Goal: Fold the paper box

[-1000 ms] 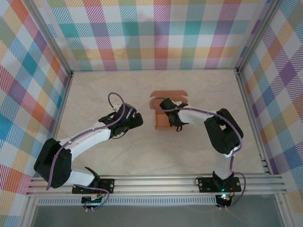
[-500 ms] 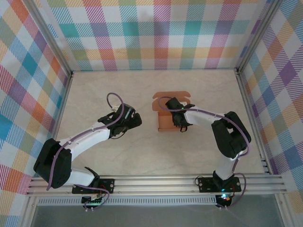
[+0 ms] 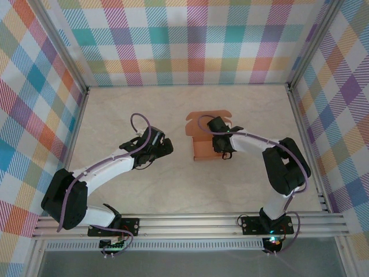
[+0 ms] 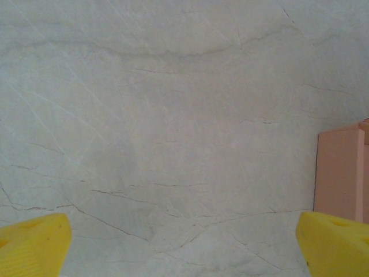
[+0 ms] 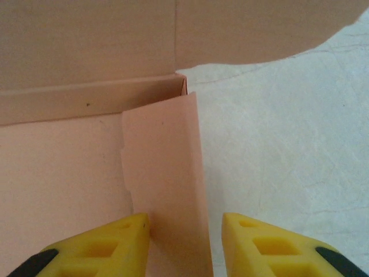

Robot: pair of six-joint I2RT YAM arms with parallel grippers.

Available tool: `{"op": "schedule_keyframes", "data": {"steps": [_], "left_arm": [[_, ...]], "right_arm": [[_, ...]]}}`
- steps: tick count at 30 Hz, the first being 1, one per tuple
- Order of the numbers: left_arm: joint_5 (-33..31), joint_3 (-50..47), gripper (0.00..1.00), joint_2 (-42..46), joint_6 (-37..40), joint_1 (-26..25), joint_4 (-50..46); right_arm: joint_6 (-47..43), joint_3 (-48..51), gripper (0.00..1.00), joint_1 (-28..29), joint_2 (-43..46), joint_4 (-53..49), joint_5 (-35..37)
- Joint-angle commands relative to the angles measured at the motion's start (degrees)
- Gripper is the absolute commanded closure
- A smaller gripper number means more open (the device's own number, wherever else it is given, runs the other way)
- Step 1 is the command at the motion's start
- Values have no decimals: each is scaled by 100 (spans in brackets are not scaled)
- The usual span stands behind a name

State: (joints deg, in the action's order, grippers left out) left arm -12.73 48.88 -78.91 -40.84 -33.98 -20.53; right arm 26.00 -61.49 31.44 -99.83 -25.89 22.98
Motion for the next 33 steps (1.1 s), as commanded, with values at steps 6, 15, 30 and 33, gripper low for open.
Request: {"op": "schedule_keyframes", "data": {"steps": [6, 15, 30, 33], "left_arm": [[146, -4, 0, -137, 58, 49, 178], [153, -19, 0, -199, 66, 49, 196], [144, -89, 0, -190, 69, 49, 208], [147, -85, 0, -182, 68, 49, 208]], "right_arm": [[-222, -47, 68, -177, -245, 285, -489], [-519, -286, 100, -61, -839, -221, 288], [-113, -272, 72, -19, -238, -158, -135], [-130, -284, 70, -31, -68, -149, -171]]}}
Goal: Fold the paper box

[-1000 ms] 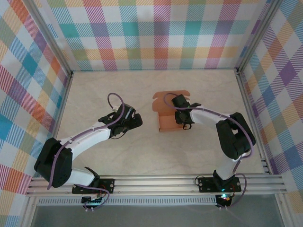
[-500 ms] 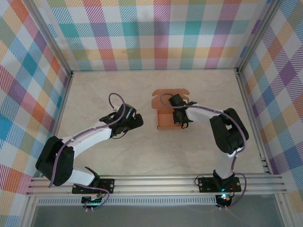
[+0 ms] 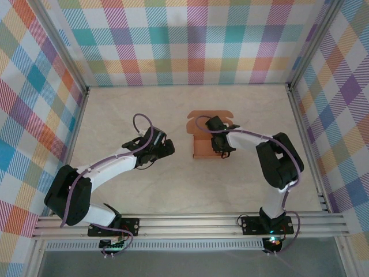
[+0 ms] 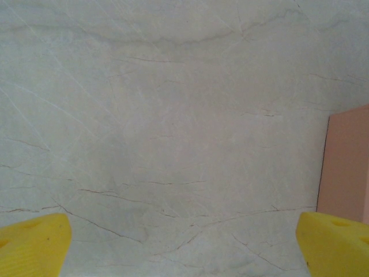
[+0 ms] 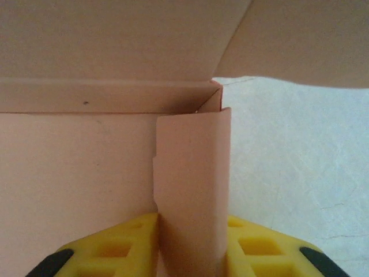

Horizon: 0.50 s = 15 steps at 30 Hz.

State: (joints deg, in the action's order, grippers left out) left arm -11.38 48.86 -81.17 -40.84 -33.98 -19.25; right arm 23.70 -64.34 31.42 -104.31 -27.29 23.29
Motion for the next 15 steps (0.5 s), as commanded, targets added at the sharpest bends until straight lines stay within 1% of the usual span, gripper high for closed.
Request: {"op": "schedule_keyframes", "data": {"steps": [1, 7, 15], "left_arm": [[13, -87, 0, 37, 70, 49, 92], [64, -91, 0, 3, 75, 49, 127], [151, -88, 0, -76, 73, 49, 193]], "right_arm": [[91, -9, 70, -34, 415, -21, -206], [99, 70, 63, -90, 523, -6, -212], [90, -33, 66, -275, 394, 159, -466]]}}
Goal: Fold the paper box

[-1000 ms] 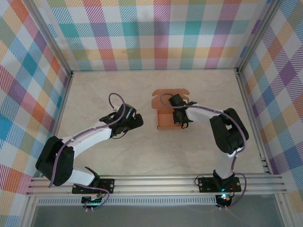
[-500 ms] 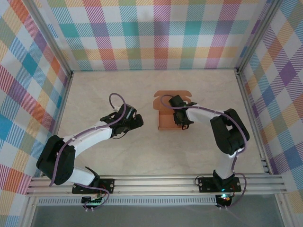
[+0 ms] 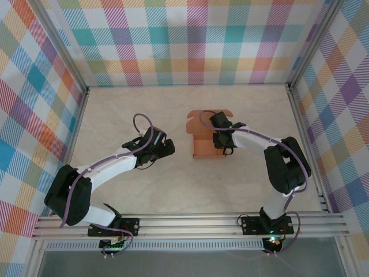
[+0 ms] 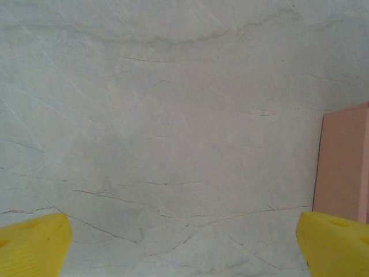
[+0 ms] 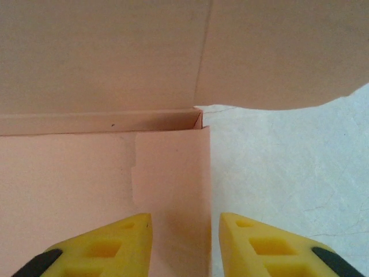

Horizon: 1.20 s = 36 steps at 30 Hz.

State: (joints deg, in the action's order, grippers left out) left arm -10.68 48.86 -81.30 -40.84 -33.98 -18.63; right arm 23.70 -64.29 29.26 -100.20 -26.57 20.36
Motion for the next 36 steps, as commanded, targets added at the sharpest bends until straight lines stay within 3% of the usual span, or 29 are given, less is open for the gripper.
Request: {"op": "schedule_keyframes", "data": {"steps": [1, 11, 18, 23, 26, 28, 31, 36], "left_arm": [[99, -88, 0, -78, 72, 49, 132], [135, -90, 0, -111, 82, 49, 176], [180, -84, 0, -141, 86, 49, 207], [319, -153, 0, -124, 152, 49, 502], [812, -246, 0, -128, 214, 49, 990], [1465, -348, 0, -190, 238, 49, 1586], [2142, -240, 2, -537, 228, 49, 2189], [2561, 202, 13, -1338, 210, 45, 2375]], "right_arm": [[91, -16, 67, -82, 5, 114, -231], [206, 712, 67, -448, 839, 550, -1163], [354, 1306, 65, -997, 1289, 1293, -2595], [364, 1786, 58, -1683, 1338, 2085, -4130], [451, 2008, 56, -2045, 1137, 2574, -4948], [567, 2142, 57, -2233, 998, 2948, -5340], [616, 2164, 57, -2387, 779, 3188, -5662], [646, 2127, 61, -2527, 434, 3320, -5859]]}}
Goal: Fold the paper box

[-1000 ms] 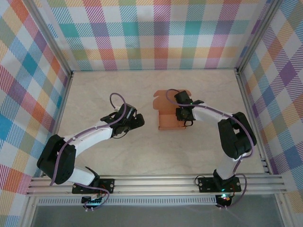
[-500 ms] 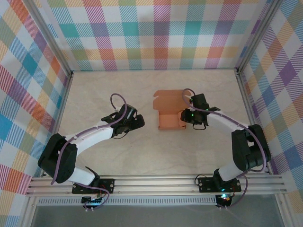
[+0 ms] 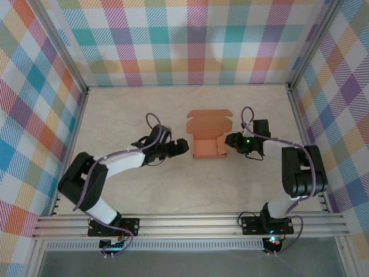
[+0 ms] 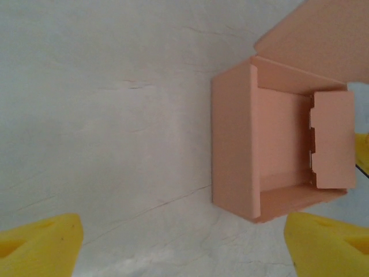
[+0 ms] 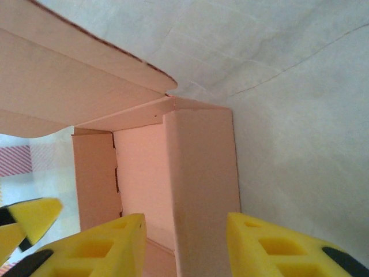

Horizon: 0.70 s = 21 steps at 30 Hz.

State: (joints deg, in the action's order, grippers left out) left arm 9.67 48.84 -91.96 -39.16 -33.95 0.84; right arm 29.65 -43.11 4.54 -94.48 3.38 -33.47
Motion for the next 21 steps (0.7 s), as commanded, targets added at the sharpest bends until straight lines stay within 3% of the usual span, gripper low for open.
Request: {"op": "schedule_keyframes", "data": {"steps": [1, 8, 12, 21], "left_arm": [[568, 261, 15, -389, 48, 47, 456], [750, 473, 20, -836, 33, 34, 538], [809, 543, 28, -1002, 13, 12, 567], [983, 783, 28, -1361, -46, -6, 624]], "right_arm": [[37, -12, 62, -55, -201, 314, -476], [-14, -57, 69, -58, -547, 312, -559], [-50, -52, 73, -66, -622, 267, -487], [-478, -187, 75, 182, -476, -551, 474]]}}
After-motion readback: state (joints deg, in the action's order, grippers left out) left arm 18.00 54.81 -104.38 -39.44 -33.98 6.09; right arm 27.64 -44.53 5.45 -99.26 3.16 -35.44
